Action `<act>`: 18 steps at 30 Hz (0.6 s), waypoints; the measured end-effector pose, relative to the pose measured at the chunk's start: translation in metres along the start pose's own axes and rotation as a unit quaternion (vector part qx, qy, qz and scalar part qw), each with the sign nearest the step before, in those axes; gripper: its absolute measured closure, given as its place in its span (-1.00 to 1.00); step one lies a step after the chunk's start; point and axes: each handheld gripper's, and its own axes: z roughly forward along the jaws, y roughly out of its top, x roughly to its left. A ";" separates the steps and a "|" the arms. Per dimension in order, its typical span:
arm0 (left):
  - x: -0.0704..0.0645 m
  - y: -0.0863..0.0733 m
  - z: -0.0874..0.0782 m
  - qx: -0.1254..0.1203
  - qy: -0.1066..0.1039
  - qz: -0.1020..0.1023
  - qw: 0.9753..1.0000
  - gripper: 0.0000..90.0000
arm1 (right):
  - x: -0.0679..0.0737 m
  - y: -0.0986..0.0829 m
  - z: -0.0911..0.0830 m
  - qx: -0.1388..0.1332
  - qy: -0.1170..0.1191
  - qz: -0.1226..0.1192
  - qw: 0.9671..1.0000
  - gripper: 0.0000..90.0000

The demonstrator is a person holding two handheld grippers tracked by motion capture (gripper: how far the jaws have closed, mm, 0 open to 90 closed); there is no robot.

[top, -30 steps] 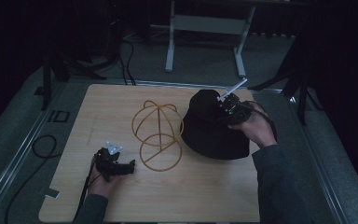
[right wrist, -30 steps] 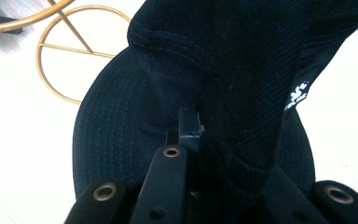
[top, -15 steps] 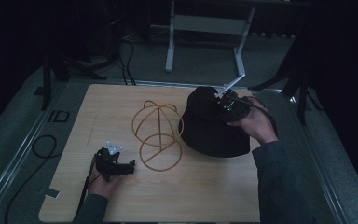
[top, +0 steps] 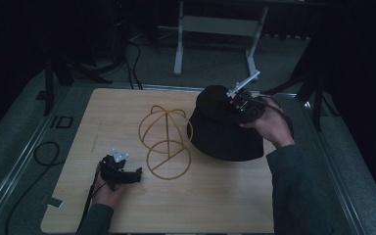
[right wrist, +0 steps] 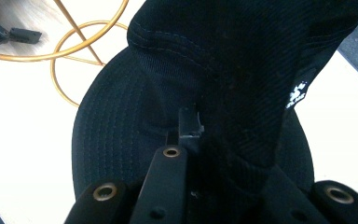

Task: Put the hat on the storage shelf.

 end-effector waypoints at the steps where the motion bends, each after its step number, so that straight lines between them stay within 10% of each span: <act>1: 0.000 0.000 0.000 0.000 0.000 0.000 1.000 -0.99 | 0.000 0.000 0.000 -0.002 0.001 0.002 1.000 0.95; 18: 0.000 0.000 0.000 0.000 0.001 0.001 1.000 -0.99 | -0.004 0.006 -0.017 -0.018 -0.001 0.007 1.000 0.95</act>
